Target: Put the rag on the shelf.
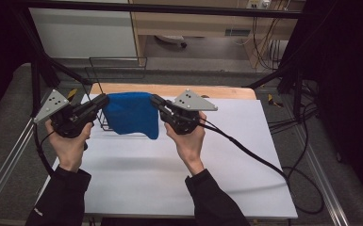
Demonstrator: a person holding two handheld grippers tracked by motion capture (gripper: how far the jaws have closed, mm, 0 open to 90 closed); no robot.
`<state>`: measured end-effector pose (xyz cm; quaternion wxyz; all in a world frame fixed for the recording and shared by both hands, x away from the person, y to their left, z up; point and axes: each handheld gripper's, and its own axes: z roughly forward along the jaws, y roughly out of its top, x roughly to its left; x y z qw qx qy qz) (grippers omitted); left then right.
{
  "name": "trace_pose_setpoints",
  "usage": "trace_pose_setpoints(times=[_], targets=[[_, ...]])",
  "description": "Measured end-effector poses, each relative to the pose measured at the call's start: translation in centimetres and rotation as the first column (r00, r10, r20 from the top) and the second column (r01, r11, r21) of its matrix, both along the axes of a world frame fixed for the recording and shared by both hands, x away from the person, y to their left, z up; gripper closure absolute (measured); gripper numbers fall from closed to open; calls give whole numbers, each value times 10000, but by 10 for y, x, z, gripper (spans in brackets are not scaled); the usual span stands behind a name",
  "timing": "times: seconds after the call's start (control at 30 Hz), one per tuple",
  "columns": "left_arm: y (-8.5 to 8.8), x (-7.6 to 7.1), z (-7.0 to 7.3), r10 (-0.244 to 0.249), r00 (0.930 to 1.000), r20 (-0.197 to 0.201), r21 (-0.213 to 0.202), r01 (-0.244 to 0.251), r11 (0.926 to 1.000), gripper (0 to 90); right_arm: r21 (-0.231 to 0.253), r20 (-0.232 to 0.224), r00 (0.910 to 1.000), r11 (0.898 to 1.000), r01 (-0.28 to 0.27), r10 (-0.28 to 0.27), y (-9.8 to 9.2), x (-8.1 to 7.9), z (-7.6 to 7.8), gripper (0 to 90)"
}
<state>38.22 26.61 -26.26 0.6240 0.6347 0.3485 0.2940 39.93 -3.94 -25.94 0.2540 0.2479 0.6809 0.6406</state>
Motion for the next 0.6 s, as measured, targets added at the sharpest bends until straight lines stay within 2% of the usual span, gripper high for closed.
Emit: trace_pose_setpoints(times=[0.6], targets=[[9,11,32,327,9978,571,-254,-313,9992,849,236,477,9987,9996,164,-175,16,17,31,865]])
